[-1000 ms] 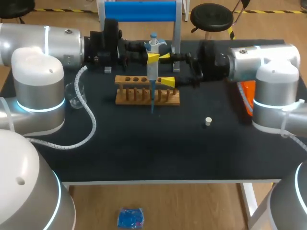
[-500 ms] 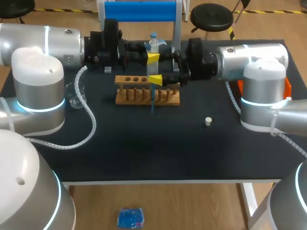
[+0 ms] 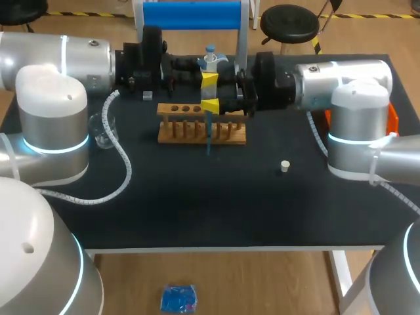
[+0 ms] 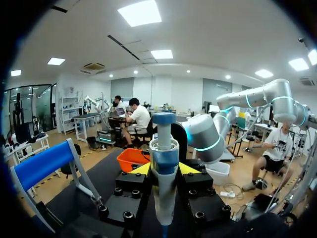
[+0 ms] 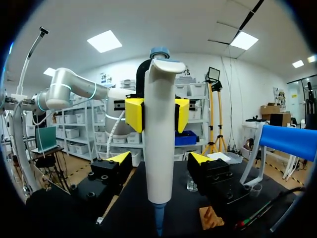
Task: Invert the test tube, pick up the pipette, mount the tip to pipette, aspirate from beaker and dispense into the tube, eject the tip, return the pipette, and cap with the stopper.
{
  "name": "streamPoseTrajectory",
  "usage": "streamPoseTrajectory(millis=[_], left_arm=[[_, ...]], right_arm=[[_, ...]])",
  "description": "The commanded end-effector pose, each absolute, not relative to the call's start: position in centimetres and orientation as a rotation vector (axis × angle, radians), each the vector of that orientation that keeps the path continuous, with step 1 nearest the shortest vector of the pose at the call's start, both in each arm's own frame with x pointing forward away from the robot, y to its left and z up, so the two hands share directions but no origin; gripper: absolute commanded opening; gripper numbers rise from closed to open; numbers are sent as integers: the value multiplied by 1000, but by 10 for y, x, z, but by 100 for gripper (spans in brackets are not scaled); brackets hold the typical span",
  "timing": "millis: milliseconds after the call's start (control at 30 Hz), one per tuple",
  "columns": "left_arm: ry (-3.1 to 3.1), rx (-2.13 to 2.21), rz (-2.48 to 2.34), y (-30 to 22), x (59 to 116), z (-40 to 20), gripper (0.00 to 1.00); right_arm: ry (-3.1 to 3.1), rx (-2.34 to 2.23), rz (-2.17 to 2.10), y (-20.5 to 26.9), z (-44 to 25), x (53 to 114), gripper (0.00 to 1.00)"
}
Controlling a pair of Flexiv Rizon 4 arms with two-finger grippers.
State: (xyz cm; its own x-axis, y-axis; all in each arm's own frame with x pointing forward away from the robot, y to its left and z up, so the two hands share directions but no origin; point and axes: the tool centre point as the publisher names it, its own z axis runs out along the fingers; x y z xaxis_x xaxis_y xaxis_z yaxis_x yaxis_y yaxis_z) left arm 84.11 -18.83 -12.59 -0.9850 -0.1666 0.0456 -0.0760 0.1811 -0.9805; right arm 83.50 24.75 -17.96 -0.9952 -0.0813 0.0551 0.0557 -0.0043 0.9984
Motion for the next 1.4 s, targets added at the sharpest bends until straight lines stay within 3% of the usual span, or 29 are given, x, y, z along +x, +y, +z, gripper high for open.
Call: streamPoseTrajectory(millis=[33, 67, 300, 400, 633, 833, 1100, 1267, 1400], left_arm=[[2363, -240, -1951, -188, 842, -125, 0], [2363, -240, -1951, -188, 842, -125, 0], [2363, -240, -1951, -188, 842, -125, 0], [2363, -240, -1951, -188, 842, -125, 0], [2363, -240, -1951, -188, 842, -125, 0], [2363, -240, -1951, -188, 842, -125, 0], [2363, -240, -1951, -188, 842, -125, 0], [2363, -240, -1951, -188, 842, -125, 0], [2363, -240, -1951, -188, 842, -125, 0]], right_arm=[[-2152, 32, -2155, 249, -180, 835, 85], [-2153, 32, -2155, 249, -180, 835, 89], [-2164, 50, -2152, 251, -175, 837, 81], [-2168, 56, -2151, 252, -174, 838, 84], [-2175, 67, -2147, 252, -171, 838, 73], [-2174, 71, -2146, 252, -170, 838, 50], [-2149, 57, -2163, 251, -169, 839, 40], [-2139, 49, -2167, 251, -169, 839, 6], [-2137, 46, -2169, 251, -169, 840, 0]])
